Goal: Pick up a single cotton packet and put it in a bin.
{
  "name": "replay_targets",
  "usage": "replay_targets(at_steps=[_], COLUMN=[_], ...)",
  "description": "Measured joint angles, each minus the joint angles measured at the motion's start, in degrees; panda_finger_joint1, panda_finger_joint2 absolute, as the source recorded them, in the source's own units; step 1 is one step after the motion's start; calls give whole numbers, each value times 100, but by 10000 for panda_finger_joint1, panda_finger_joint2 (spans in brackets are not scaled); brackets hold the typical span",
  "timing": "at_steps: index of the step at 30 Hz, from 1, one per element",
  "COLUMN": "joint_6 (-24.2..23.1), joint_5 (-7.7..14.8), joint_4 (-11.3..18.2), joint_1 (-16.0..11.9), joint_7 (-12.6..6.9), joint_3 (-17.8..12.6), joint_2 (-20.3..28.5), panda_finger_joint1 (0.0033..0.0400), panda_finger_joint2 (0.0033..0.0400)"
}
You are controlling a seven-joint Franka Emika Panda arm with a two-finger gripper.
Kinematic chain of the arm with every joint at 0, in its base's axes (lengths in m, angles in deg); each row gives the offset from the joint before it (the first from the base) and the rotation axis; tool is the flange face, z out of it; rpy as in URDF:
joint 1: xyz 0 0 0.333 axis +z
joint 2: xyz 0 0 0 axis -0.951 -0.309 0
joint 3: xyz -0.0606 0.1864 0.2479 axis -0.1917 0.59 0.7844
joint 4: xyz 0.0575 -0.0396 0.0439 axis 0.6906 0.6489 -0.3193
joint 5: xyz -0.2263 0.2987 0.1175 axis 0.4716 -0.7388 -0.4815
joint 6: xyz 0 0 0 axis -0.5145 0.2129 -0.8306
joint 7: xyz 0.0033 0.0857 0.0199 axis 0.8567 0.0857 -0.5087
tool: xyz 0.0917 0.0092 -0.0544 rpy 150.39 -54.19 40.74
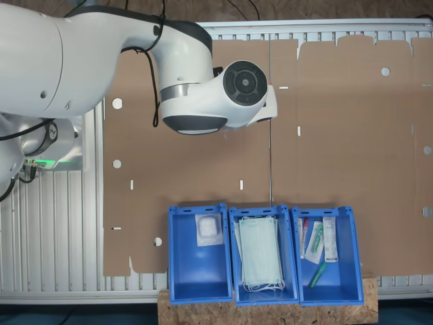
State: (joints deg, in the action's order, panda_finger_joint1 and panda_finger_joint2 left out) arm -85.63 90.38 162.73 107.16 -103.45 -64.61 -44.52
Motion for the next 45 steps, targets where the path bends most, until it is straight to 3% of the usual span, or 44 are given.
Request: replay_targets(at_steps=[10,26,36,45], joint_6=[247,426,473,506], joint_5=[332,543,657,1059], joint_4=[-7,-124,-166,-201], joint_1=[-148,-602,-690,-705], joint_7=[-211,-682,-917,-1098], joint_3=[-560,-1539,-1825,-1976], joint_2=[296,370,374,374], panda_finger_joint1=[54,54,54,54], panda_finger_joint2=[54,54,54,54])
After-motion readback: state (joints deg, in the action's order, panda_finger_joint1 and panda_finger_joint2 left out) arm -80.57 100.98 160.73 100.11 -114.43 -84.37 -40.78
